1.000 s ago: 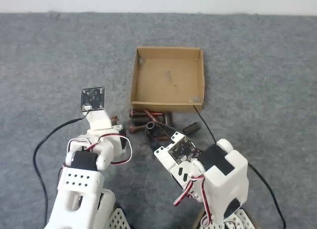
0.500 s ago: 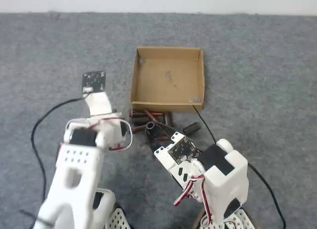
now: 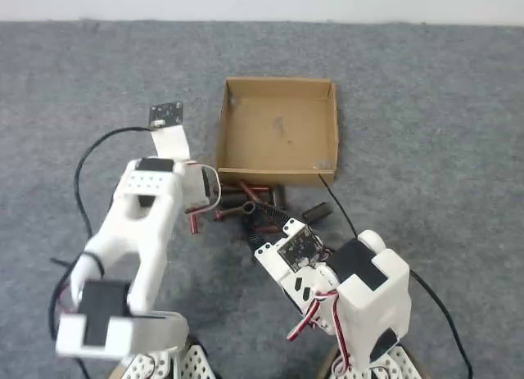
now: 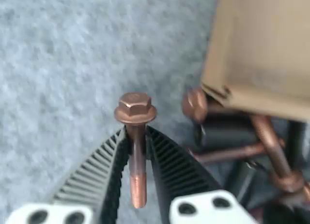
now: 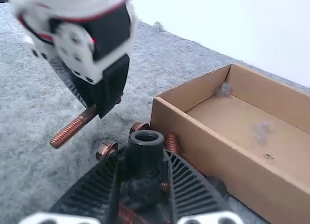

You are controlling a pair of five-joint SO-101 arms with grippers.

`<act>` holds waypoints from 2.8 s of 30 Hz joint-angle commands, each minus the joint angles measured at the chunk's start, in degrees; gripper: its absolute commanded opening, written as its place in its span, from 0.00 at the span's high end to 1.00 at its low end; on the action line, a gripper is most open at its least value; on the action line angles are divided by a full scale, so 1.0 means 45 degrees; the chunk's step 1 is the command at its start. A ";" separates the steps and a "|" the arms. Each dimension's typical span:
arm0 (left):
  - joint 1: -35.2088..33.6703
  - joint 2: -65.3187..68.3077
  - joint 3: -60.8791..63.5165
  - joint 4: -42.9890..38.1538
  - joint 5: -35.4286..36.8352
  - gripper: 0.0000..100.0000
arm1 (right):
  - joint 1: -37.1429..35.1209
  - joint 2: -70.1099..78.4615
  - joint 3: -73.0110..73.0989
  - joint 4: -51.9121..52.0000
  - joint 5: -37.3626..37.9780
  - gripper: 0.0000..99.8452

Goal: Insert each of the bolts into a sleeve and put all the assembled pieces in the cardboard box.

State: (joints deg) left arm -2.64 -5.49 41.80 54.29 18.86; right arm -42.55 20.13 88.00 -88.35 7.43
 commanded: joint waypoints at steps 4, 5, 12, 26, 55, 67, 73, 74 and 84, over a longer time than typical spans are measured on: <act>-0.0234 0.2383 -0.2413 -0.0332 -0.0117 0.99 | 0.0342 -0.0440 -0.0078 0.0068 0.0215 0.99; -0.0234 0.2598 -0.2628 -0.0313 -0.0117 0.99 | 0.0342 -0.0440 -0.0078 0.0068 0.0195 0.99; -0.0156 0.2852 -0.3409 0.1016 -0.0078 0.80 | 0.0342 -0.0440 -0.0098 0.0068 0.0176 0.99; -0.0234 0.2989 -0.4054 0.1954 -0.0059 0.75 | 0.0361 -0.0440 -0.0098 0.0068 0.0176 0.99; -0.0703 0.6212 -0.6691 0.2129 -0.0098 0.99 | 0.0361 -0.0440 -0.0098 0.0068 0.0176 0.99; -0.0821 0.6056 -0.6926 0.2129 -0.0137 0.99 | 0.0361 -0.0440 -0.0117 0.0068 0.0176 0.99; -0.0821 0.5451 -0.6867 0.1758 -0.0137 0.99 | 0.0381 -0.0440 -0.0117 0.0068 0.0176 0.99; -0.0821 0.5236 -0.6672 0.1504 -0.0137 0.99 | 0.0381 -0.0440 -0.0117 0.0068 0.0176 0.99; -0.0625 0.1055 -0.2960 -0.2247 -0.0098 0.99 | 0.0381 -0.0440 -0.0117 0.0068 0.0176 0.99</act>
State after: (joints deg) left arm -5.71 11.12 24.31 52.35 18.86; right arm -41.76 20.13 88.00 -88.35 7.43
